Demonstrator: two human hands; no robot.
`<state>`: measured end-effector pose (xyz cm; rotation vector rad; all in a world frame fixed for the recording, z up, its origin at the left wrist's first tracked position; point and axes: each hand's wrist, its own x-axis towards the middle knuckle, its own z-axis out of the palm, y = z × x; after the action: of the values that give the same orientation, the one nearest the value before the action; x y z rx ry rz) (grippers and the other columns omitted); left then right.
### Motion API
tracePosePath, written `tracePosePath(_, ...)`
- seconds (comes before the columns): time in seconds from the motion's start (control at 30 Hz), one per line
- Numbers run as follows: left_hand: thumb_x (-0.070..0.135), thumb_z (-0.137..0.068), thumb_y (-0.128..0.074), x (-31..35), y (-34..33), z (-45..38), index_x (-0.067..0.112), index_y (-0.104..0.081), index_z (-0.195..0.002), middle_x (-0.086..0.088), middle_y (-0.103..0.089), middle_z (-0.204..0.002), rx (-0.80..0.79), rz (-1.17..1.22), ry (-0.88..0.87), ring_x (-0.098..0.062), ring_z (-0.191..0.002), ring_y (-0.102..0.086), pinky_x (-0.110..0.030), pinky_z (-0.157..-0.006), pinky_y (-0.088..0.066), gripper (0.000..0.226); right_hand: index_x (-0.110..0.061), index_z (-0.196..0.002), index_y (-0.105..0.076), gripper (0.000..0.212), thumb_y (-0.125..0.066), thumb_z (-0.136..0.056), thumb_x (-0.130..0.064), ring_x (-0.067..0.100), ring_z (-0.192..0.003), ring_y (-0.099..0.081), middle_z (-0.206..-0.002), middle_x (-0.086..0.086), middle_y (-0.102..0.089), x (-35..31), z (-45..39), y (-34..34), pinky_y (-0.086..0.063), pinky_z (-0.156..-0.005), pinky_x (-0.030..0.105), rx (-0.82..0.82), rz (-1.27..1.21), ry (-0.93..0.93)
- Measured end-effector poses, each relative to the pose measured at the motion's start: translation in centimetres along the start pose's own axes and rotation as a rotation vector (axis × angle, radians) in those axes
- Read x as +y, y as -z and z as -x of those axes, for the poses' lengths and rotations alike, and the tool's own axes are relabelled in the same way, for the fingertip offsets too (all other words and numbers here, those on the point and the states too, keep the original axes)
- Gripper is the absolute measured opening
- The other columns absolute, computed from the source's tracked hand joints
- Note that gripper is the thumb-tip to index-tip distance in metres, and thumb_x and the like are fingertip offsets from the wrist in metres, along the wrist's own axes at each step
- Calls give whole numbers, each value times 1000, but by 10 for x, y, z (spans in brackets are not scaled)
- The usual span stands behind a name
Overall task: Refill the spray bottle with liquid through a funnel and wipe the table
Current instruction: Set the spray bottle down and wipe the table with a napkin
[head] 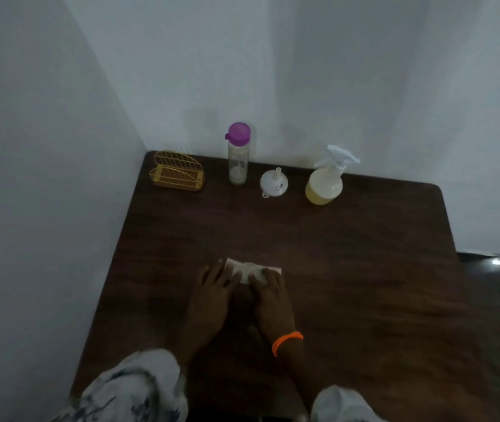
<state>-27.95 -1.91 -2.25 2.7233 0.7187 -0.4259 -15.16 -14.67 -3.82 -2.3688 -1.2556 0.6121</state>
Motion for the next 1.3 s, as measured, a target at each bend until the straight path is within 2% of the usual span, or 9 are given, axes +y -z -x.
tracePosePath(0.17, 26, -68, -44, 42, -24, 60, 24, -70, -130, -7, -66, -137, -36, 15, -152, -30, -133, -57, -43, -109, -29, 68, -22, -134, -63, 69, -70, -67, -4, 27, -134, -39, -145, 11, -50, 28, 89, -10, -52, -102, 40, 27, -25, -19)
tracePosePath(0.37, 36, -73, -66, 86, -30, 20, 27, -65, -136, -6, -57, -147, -140, -43, -233, -31, -145, -44, -43, -118, -28, 64, -18, -128, -69, 60, -45, -72, -21, 28, -128, -41, -137, 19, -57, 56, 99, 22, -53, -100, 43, 148, -13, -177)
tracePosePath(0.53, 34, -84, -38, 108, 1, -68, 30, -75, -120, -3, -69, -133, -96, -83, -263, -30, -138, -53, -42, -113, -24, 52, -16, -132, -65, 64, -36, -76, -25, 35, -130, -42, -139, 22, -53, 75, 41, 56, -49, -104, 47, 212, -41, -300)
tracePosePath(0.67, 38, -101, -31, 107, 30, -131, 30, -52, -147, -4, -38, -163, -33, -19, -201, -31, -156, -16, -48, -121, -17, 51, -12, -133, -62, 57, -43, -79, -18, 43, -126, -44, -137, 24, -52, 83, -17, 84, -44, -107, 52, 190, -15, -347)
tracePosePath(0.73, 37, -104, -39, 98, 37, -152, 31, -45, -152, -2, -28, -167, -17, -2, -143, -30, -158, -8, -50, -122, -16, 49, -10, -132, -63, 56, -48, -78, -15, 45, -118, -47, -133, 26, -54, 83, -45, 86, -46, -102, 51, 175, -4, -337)
tracePosePath(0.87, 42, -101, -36, 70, 40, -170, 30, -45, -151, -3, -29, -167, 21, -11, -90, -32, -157, -13, -52, -122, -19, 52, -11, -134, -59, 46, -54, -88, -9, 42, -124, -42, -139, 24, -48, 65, -88, 83, -38, -105, 42, 129, 33, -302)
tracePosePath(0.97, 50, -95, -29, 31, 37, -163, 28, -53, -146, -5, -37, -163, 70, 27, -39, -33, -155, -21, -53, -120, -24, 61, -11, -136, -57, 44, -55, -92, -11, 42, -127, -40, -141, 23, -45, 42, -115, 65, -40, -108, 50, 91, 23, -243)
tracePosePath(1.17, 46, -94, -52, -51, 43, -135, 32, -32, -158, -2, -16, -170, 60, -23, 93, -30, -157, -6, -49, -122, -19, 68, -14, -140, -53, 42, -50, -99, -18, 40, -139, -30, -150, 23, -37, -20, -152, 29, -34, -116, 47, -15, -13, -85)
tracePosePath(1.3, 36, -91, -59, -88, 47, -113, 35, -31, -158, -2, -16, -170, 69, 2, 180, -29, -158, -5, -48, -122, -19, 73, -17, -140, -54, 42, -50, -99, -18, 40, -139, -29, -151, 21, -35, -56, -163, 10, -32, -117, 46, -55, -14, -12)
